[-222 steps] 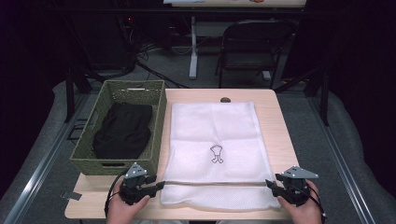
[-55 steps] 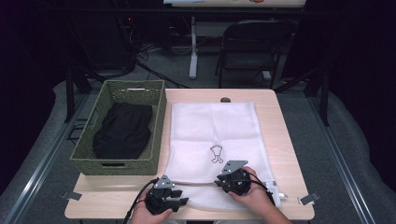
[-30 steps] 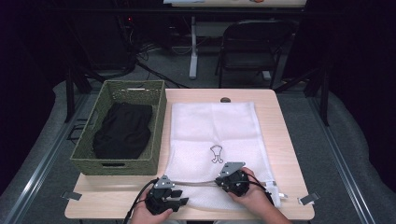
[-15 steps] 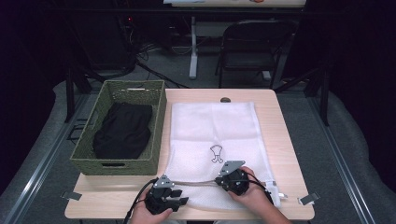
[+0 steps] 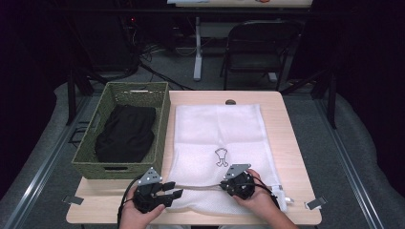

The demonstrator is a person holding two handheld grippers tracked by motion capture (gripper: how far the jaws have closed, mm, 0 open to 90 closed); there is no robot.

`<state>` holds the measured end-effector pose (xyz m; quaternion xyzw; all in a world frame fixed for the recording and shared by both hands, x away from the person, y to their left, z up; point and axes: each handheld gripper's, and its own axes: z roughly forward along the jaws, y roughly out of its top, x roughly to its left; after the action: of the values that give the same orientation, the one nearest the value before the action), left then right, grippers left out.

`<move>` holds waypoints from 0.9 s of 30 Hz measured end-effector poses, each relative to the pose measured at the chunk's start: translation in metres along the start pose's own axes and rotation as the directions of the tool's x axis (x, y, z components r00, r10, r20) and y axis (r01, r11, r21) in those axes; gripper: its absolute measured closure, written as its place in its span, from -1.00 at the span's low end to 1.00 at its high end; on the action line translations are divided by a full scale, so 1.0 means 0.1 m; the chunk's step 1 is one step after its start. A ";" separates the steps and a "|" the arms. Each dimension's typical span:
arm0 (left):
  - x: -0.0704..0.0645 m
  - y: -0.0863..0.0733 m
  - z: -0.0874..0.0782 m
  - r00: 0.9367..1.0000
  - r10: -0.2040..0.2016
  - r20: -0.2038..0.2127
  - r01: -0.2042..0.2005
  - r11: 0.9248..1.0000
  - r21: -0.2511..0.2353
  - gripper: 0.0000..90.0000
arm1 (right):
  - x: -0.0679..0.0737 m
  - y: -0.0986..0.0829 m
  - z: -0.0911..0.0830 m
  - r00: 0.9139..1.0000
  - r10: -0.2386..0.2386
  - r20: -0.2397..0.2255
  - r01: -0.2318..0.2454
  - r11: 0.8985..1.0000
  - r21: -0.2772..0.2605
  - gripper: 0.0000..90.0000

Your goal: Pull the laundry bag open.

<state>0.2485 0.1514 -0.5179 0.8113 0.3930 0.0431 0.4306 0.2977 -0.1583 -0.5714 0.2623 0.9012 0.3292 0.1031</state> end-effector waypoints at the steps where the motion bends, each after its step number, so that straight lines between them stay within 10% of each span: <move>1: 0.00 0.02 -0.04 1.000 -0.006 -0.006 0.006 1.000 -0.007 0.21 | 0.00 0.00 0.00 1.000 0.000 0.000 0.000 1.000 -0.001 0.89; 27: 0.10 0.51 -0.48 0.989 0.112 -0.100 -0.108 0.993 0.038 0.06 | 0.00 -0.02 0.00 1.000 0.004 -0.004 -0.004 1.000 -0.009 0.85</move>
<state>0.2665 0.1733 -0.4533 0.8355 0.3697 0.1015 0.3936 0.2972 -0.1595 -0.5726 0.2631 0.8994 0.3339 0.1016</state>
